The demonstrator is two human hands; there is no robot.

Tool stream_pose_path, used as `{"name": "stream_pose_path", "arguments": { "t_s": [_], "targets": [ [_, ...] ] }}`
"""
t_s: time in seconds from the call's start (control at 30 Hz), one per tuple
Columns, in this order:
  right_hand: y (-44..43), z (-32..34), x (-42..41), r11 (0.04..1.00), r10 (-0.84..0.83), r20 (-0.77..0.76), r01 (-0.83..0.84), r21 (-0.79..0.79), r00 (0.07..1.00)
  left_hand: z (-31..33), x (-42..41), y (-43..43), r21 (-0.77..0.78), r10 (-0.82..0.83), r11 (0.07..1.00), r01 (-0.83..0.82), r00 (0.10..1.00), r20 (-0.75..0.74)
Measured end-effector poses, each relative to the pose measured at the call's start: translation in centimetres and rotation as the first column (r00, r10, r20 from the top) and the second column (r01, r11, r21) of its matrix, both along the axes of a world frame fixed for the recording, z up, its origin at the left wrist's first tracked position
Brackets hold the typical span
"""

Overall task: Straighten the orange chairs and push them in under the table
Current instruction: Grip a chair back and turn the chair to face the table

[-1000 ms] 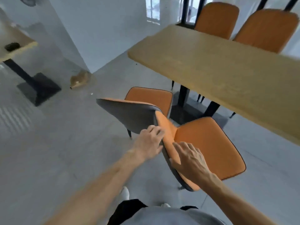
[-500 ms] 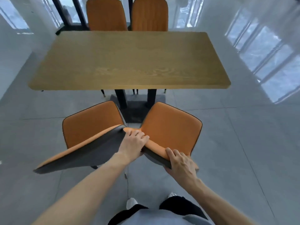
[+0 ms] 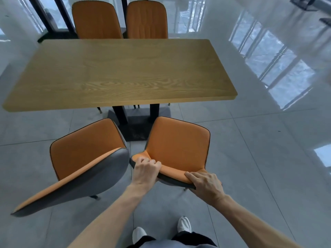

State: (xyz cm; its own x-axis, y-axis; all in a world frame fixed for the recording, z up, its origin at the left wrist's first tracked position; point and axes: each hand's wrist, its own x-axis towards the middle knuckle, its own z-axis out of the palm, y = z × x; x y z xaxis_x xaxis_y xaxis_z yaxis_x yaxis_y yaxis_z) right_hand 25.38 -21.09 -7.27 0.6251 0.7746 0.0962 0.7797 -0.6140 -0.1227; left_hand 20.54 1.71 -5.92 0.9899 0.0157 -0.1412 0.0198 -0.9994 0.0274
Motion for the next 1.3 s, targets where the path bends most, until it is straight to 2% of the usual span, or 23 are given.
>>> {"name": "stream_pose_path", "arguments": {
  "t_s": [0.33, 0.47, 0.63, 0.93, 1.3],
  "targets": [
    [-7.1, -0.4, 7.8, 0.972, 0.230, 0.112, -0.233, 0.013, 0.967, -0.5, 2.9, -8.0, -0.071, 0.106, 0.992, -0.103, 0.993, 0.043],
    [-7.3, -1.6, 11.9, 0.953, 0.293, 0.105, -0.299, 0.045, 0.950, -1.0, 4.6, -8.4, -0.063, 0.140, 0.989, -0.136, 0.988, 0.064],
    [-7.6, -1.7, 15.8, 0.953, 0.286, 0.092, -0.293, 0.071, 0.954, -0.7, 7.7, -8.6, -0.055, 0.094, 0.995, -0.088, 0.989, 0.112],
    [-8.3, -1.6, 15.1, 0.965, 0.260, 0.013, -0.260, 0.042, 0.966, -1.7, 7.4, -9.4, -0.035, 0.080, 0.997, -0.076, 0.988, 0.132],
    [-8.0, 1.2, 14.0, 0.983, 0.140, -0.126, -0.153, -0.099, 0.982, 0.0, 6.5, -10.8, -0.026, 0.193, 0.981, -0.192, 0.981, 0.002]
  ]
}}
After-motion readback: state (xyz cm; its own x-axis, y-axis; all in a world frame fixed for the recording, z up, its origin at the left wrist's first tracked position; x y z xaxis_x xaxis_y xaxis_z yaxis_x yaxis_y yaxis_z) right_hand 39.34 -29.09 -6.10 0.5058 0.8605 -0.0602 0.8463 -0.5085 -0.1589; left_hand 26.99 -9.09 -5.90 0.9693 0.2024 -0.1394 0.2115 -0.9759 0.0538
